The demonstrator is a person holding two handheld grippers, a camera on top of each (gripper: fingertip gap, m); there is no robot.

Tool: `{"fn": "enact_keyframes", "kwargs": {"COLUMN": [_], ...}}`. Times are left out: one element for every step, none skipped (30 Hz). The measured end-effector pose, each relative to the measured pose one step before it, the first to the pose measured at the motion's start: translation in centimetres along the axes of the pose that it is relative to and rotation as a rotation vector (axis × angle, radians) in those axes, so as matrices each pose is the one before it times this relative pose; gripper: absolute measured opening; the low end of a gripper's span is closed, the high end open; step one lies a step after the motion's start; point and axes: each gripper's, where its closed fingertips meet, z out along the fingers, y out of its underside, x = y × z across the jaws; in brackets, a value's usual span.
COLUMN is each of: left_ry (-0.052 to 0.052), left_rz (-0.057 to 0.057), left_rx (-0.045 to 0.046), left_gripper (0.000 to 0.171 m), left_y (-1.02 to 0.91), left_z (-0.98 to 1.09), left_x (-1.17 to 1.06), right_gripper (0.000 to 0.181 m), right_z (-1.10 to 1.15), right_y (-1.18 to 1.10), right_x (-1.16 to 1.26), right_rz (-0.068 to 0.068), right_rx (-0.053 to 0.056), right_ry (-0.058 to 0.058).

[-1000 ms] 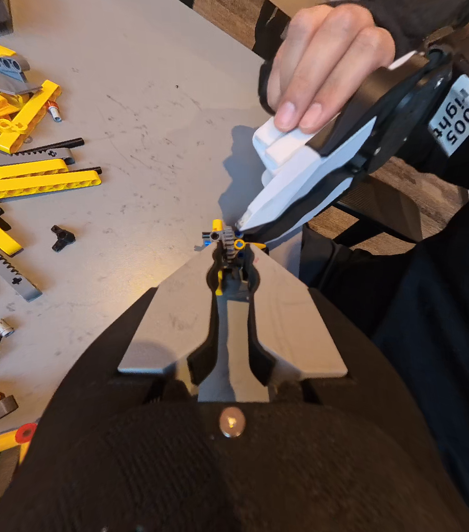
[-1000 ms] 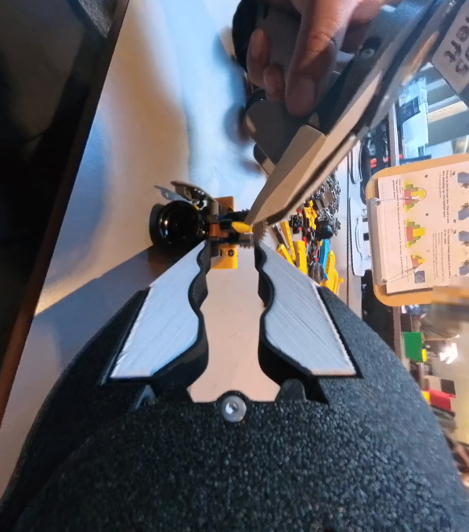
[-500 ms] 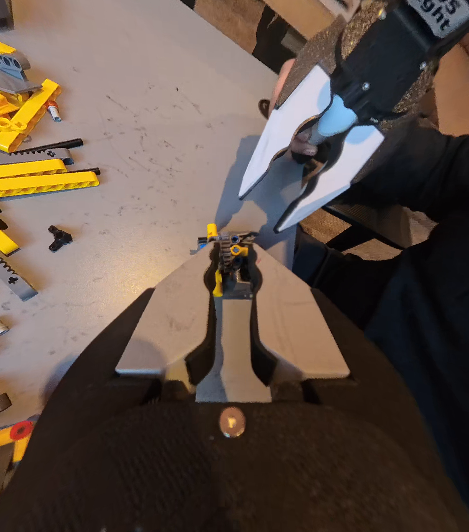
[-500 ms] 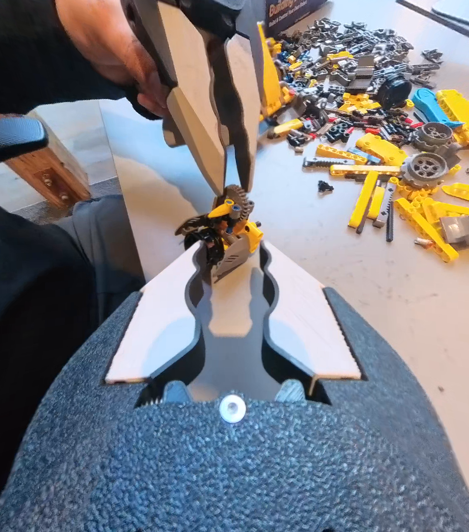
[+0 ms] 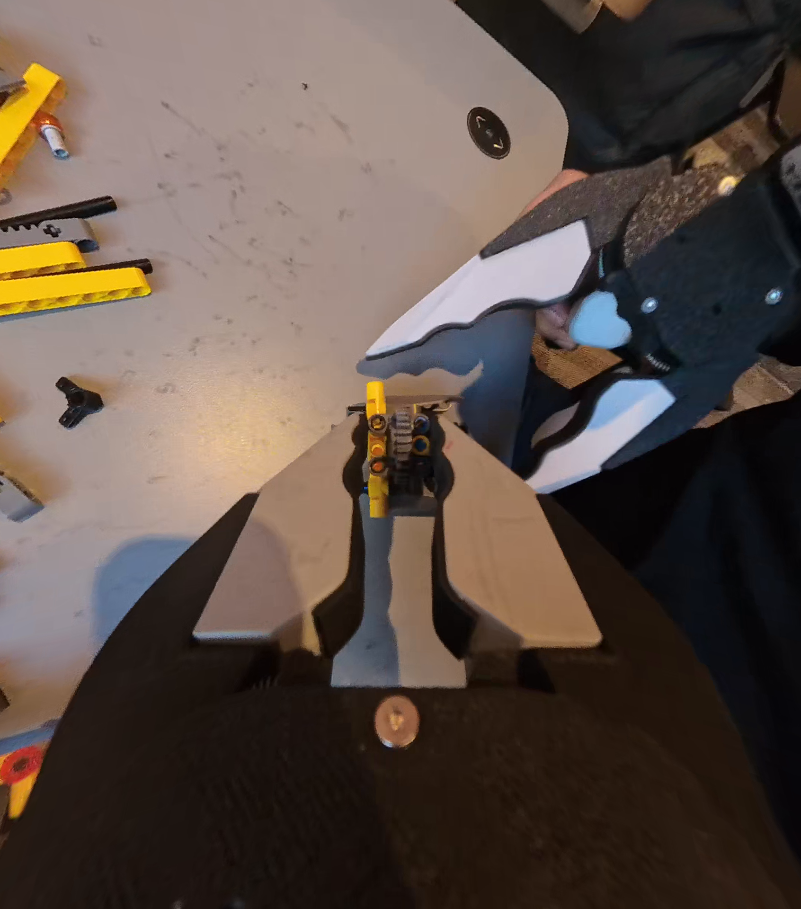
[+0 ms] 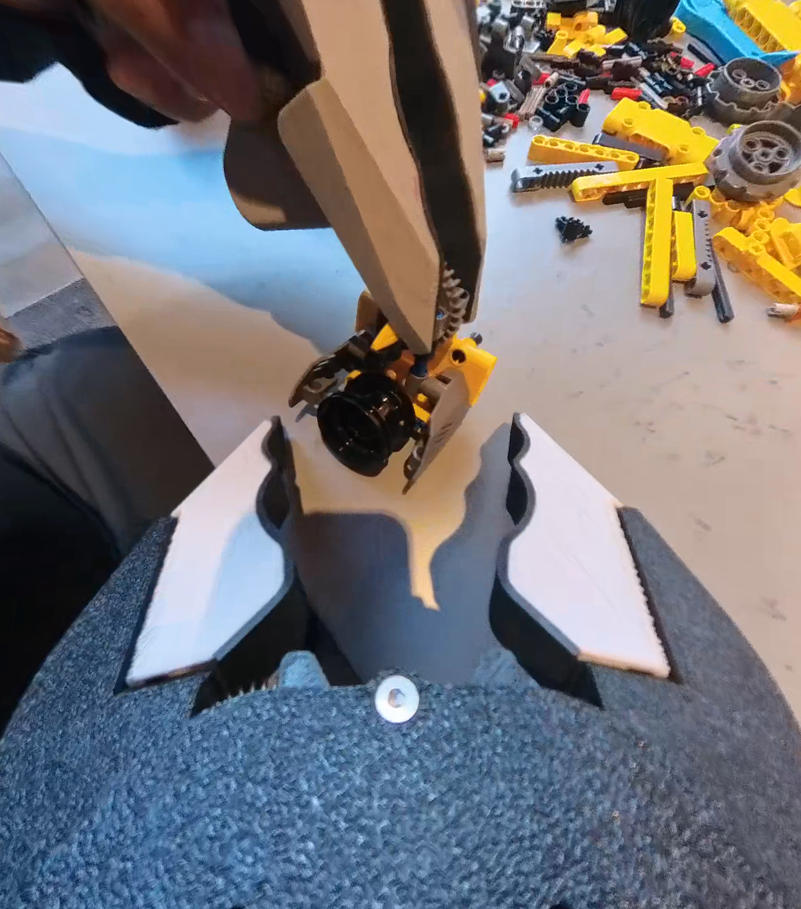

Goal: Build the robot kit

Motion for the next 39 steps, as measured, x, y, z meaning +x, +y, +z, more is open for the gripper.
{"fn": "enact_keyframes", "kwargs": {"left_ry": [-0.0101, -0.0078, -0.0098, -0.0103, -0.0071, -0.0017, 0.0014, 0.0004, -0.0036, -0.0076, -0.0002, 0.0023, -0.0010, -0.0031, -0.0078, -0.0161, -0.0172, -0.0083, -0.0038, -0.0068, -0.0120, -0.0022, 0.0072, 0.0213, 0.0282, 0.0236, 0.0116, 0.0064, 0.0008, -0.0073, -0.0105, -0.0074, 0.0006, 0.0028, 0.0062, 0.0086, 0.0094, 0.0073, 0.0076], "left_rz": [-0.0005, -0.0020, -0.0056, -0.0099, -0.0106, -0.0110, -0.0118, -0.0100, -0.0064, -0.0058, -0.0043, -0.0024, -0.0005, 0.0032, 0.0070, 0.0075, 0.0068, 0.0038, -0.0004, -0.0025, -0.0049, -0.0096, -0.0154, -0.0123, -0.0056, 0.0017, 0.0063, 0.0129, 0.0199, 0.0260, 0.0254, 0.0205, 0.0187, 0.0118, 0.0050, 0.0011, 0.0003, -0.0011, -0.0016], "left_rx": [0.00302, 0.00331, 0.00921, 0.01612, 0.01812, 0.01402, 0.00834, 0.00603, 0.00540, 0.00649, 0.00497, 0.00554, 0.00724, 0.00724, 0.00681, 0.00549, 0.00888, 0.01300, 0.01512, 0.01379, 0.00686, 0.00287, 0.00608, 0.00882, 0.00913, -0.00169, -0.01559, -0.01736, -0.01069, -0.00615, -0.00887, -0.00893, -0.00433, -0.00129, -0.00147, 0.00052, 0.00345, 0.00583, 0.00789], "left_gripper": [0.023, 0.023, 0.023, 0.023, 0.023, 0.023, 0.023, 0.023, 0.024, 0.030, 0.032, 0.033, 0.036, 0.039, 0.041, 0.042, 0.044, 0.044, 0.045, 0.048, 0.051, 0.053, 0.052, 0.053, 0.054, 0.054, 0.056, 0.057, 0.058, 0.058, 0.058, 0.058, 0.058, 0.058, 0.057, 0.057, 0.056, 0.056, 0.054], "left_y": [0.043, 0.083, 0.059, -0.002, 0.001, 0.027, 0.048, 0.035, -0.028, -0.117, -0.157, -0.193, -0.245, -0.264, -0.226, -0.191, -0.194, -0.183, -0.133, 0.014, 0.292, 0.515, 0.595, 0.609, 0.611, 0.690, 0.767, 0.619, 0.378, 0.231, 0.218, 0.175, 0.120, 0.110, 0.119, 0.106, 0.087, 0.062, 0.049], "left_z": [-0.021, -0.031, -0.051, -0.028, -0.001, 0.012, 0.024, 0.027, 0.005, -0.046, -0.101, -0.148, -0.187, -0.245, -0.312, -0.383, -0.433, -0.448, -0.440, -0.395, -0.329, -0.241, -0.179, -0.137, -0.034, 0.070, 0.170, 0.215, 0.227, 0.230, 0.221, 0.239, 0.232, 0.213, 0.203, 0.166, 0.124, 0.089, 0.063], "left_x": [0.030, 0.069, 0.026, -0.010, 0.013, 0.049, 0.075, 0.035, -0.058, -0.127, -0.027, 0.039, 0.026, 0.042, -0.027, -0.188, -0.270, -0.217, -0.198, -0.289, -0.402, -0.244, -0.067, 0.179, 0.333, 0.306, 0.135, 0.091, 0.056, -0.045, -0.085, -0.035, 0.082, 0.106, 0.172, 0.228, 0.261, 0.251, 0.248], "right_gripper": [0.089, 0.082, 0.078, 0.079, 0.079, 0.079, 0.081, 0.083, 0.083, 0.083, 0.083, 0.083, 0.084, 0.085, 0.087, 0.088, 0.089, 0.089, 0.089, 0.090, 0.091, 0.091, 0.090, 0.090, 0.088, 0.088, 0.087, 0.087, 0.086, 0.086, 0.086, 0.086, 0.086, 0.084, 0.082, 0.082, 0.082, 0.082, 0.082], "right_z": [0.294, 0.162, 0.051, -0.015, 0.012, 0.051, 0.062, 0.057, -0.004, -0.049, -0.054, -0.036, -0.039, -0.035, -0.024, -0.040, -0.059, -0.073, -0.090, -0.113, -0.173, -0.237, -0.323, -0.411, -0.503, -0.543, -0.526, -0.507, -0.462, -0.396, -0.296, -0.234, -0.218, -0.191, -0.156, -0.108, -0.086, -0.096, -0.091], "right_y": [0.040, -0.067, -0.120, -0.117, -0.039, 0.012, 0.053, 0.032, -0.029, -0.031, 0.019, 0.053, 0.065, 0.079, 0.082, 0.061, 0.031, 0.037, 0.066, 0.135, 0.126, 0.102, 0.046, -0.035, -0.087, -0.092, -0.030, 0.037, 0.099, 0.257, 0.386, 0.371, 0.224, 0.077, 0.024, 0.004, 0.057, 0.119, 0.188], "right_x": [-0.147, -0.280, -0.124, 0.010, -0.016, -0.109, -0.126, -0.124, -0.109, -0.035, 0.003, -0.007, -0.002, -0.009, -0.024, -0.045, -0.051, -0.022, 0.019, 0.068, 0.132, 0.142, 0.040, -0.043, 0.001, -0.016, 0.004, 0.162, 0.254, 0.324, 0.369, 0.281, 0.155, 0.036, -0.085, -0.020, 0.148, 0.187, 0.202], "right_rz": [-0.0030, -0.0002, -0.0013, -0.0050, -0.0059, -0.0048, -0.0039, -0.0027, -0.0011, 0.0023, 0.0052, 0.0070, 0.0065, 0.0046, 0.0053, 0.0075, 0.0081, 0.0074, 0.0070, 0.0072, 0.0057, 0.0029, 0.0011, 0.0035, 0.0084, 0.0095, 0.0075, 0.0039, -0.0027, -0.0057, -0.0070, -0.0098, -0.0105, -0.0109, -0.0120, -0.0111, -0.0087, -0.0072, -0.0066], "right_rx": [-0.0017, 0.0064, 0.0096, 0.0090, 0.0033, -0.0017, -0.0045, -0.0031, 0.0021, 0.0035, 0.0010, -0.0001, 0.0002, -0.0003, -0.0001, 0.0021, 0.0044, 0.0048, 0.0042, 0.0037, 0.0066, 0.0099, 0.0153, 0.0225, 0.0256, 0.0236, 0.0177, 0.0122, 0.0066, -0.0056, -0.0154, -0.0153, -0.0077, 0.0012, 0.0056, 0.0070, 0.0049, 0.0006, -0.0032], "right_ry": [0.0033, -0.0074, 0.0003, 0.0096, 0.0085, 0.0021, -0.0012, -0.0039, -0.0067, -0.0039, -0.0027, -0.0026, -0.0001, 0.0021, 0.0027, 0.0020, 0.0022, 0.0042, 0.0064, 0.0090, 0.0122, 0.0101, 0.0007, -0.0063, -0.0059, -0.0099, -0.0106, 0.0000, 0.0072, 0.0138, 0.0172, 0.0131, 0.0068, -0.0017, -0.0107, -0.0094, -0.0005, 0.0021, 0.0034]}}
